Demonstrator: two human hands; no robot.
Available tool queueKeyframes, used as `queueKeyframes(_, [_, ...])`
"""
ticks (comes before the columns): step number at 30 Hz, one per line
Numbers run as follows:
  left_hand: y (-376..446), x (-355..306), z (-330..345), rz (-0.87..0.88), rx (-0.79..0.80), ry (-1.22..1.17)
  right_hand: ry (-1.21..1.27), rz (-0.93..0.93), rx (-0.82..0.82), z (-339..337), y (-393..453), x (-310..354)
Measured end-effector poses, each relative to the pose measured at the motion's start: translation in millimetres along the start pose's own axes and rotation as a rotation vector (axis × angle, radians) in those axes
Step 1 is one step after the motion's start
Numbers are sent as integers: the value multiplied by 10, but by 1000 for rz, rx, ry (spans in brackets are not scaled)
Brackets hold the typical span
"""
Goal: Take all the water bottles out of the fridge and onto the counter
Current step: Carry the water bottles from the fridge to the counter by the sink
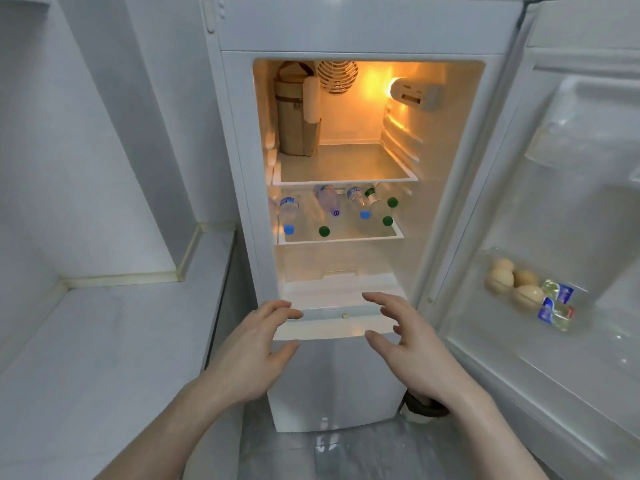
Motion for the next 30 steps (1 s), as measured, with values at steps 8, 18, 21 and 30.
queueKeyframes(8, [1099, 35, 67, -75, -1, 25, 11, -26, 50, -75, 1047, -378])
queueKeyframes(18, [2717, 442, 400, -313, 20, -6, -44, -45, 205, -47, 2450, -821])
queueKeyframes(21, [3160, 768, 520, -444, 32, 55, -65, -60, 243, 2, 2806, -910])
queueKeyframes(30, [3665, 1241, 767, -631, 108, 114, -12, -32, 289, 371, 3492, -1181])
Point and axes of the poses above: each hand's wrist, its own y-axis towards the middle knuckle, its own z-axis out of the palm, x = y × z, the point moved 8 cm from there along y, towards the middle knuckle, and after that the axes turned 6 degrees about -z, right-handed, at the moved point
